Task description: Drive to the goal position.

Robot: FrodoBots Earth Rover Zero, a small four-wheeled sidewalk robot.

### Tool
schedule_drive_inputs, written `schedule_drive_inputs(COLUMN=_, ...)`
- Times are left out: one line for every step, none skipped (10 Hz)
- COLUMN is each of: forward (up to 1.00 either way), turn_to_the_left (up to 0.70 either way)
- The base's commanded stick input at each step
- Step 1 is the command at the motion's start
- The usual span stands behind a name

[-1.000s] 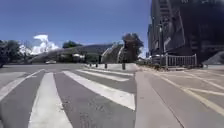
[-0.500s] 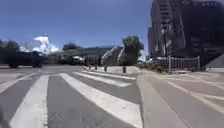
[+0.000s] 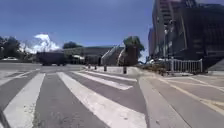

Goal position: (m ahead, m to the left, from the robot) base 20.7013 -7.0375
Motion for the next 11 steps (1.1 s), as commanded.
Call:
schedule_drive_inputs(forward=0.45, turn_to_the_left=0.00)
schedule_drive_inputs(forward=0.45, turn_to_the_left=0.00)
schedule_drive_inputs(forward=0.45, turn_to_the_left=0.00)
schedule_drive_inputs(forward=0.45, turn_to_the_left=0.00)
schedule_drive_inputs(forward=0.45, turn_to_the_left=0.00)
schedule_drive_inputs(forward=0.45, turn_to_the_left=0.00)
schedule_drive_inputs(forward=0.52, turn_to_the_left=0.00)
schedule_drive_inputs(forward=0.70, turn_to_the_left=0.00)
schedule_drive_inputs(forward=0.70, turn_to_the_left=0.00)
schedule_drive_inputs(forward=0.70, turn_to_the_left=0.00)
schedule_drive_inputs(forward=0.70, turn_to_the_left=0.00)
